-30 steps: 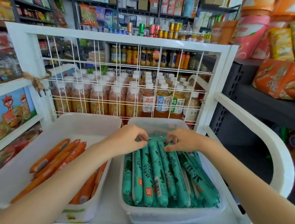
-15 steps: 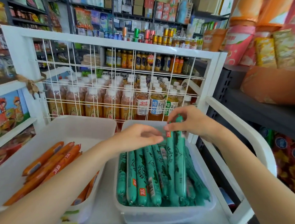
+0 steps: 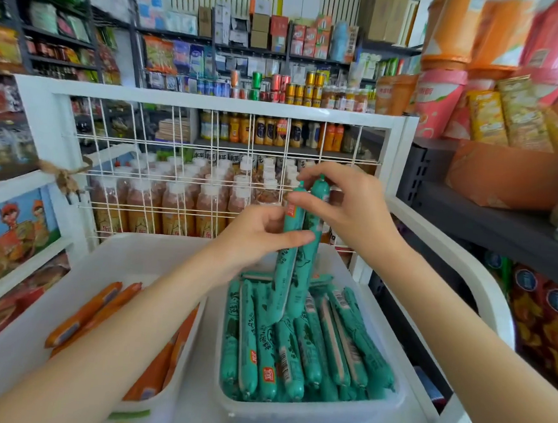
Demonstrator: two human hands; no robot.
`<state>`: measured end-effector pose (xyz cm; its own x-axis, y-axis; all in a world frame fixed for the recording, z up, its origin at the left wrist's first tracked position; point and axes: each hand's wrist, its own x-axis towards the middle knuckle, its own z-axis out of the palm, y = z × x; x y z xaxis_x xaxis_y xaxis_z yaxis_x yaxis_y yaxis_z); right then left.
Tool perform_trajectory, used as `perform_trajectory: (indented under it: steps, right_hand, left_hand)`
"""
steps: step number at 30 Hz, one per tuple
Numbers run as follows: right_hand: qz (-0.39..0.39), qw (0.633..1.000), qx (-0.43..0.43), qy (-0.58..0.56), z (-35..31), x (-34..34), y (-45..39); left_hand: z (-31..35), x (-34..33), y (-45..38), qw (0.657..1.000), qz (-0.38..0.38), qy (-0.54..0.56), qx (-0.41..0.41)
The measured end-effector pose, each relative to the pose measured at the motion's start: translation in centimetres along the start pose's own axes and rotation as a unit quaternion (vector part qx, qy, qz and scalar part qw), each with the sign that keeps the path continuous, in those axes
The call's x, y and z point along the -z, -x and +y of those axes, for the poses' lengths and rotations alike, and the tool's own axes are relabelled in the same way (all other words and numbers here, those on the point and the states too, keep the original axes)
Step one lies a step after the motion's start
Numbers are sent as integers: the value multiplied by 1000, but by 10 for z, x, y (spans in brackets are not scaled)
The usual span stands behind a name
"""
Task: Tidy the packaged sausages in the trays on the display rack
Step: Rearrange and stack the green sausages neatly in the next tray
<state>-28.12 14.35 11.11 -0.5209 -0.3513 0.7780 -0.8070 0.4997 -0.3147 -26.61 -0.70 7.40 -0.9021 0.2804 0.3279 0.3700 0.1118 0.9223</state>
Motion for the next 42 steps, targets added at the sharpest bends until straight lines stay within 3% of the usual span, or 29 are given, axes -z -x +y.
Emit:
perform_trajectory:
  steps: [4,8,12,20,30,35,42]
  right_hand:
    - [-34,987,-117,-100,11,13,0]
    - [-130,922,-240,-275,10,15,2]
    - [-164,878,-267,-361,12,15,4]
    - [-180,841,-276,-429,12,16,1]
    - [-180,854,-281,-400,7,14,0]
    - [-170,895,-301,-281,3,10,-4]
    - [-176,873,-313,-330,7,19,-3]
  left_hand:
    - [-4,16,7,987,4,-159,-17]
    - [-7,21,10,978,25,-205,-7]
    - [-7,21,12,973,27,-230,-15]
    - [-3,25,18,969,23,-242,-35]
    - [-1,24,18,955,50,-291,-33]
    - [2,16,12,911,69,-402,-61]
    - [4,12,9,894,73,-438,-65]
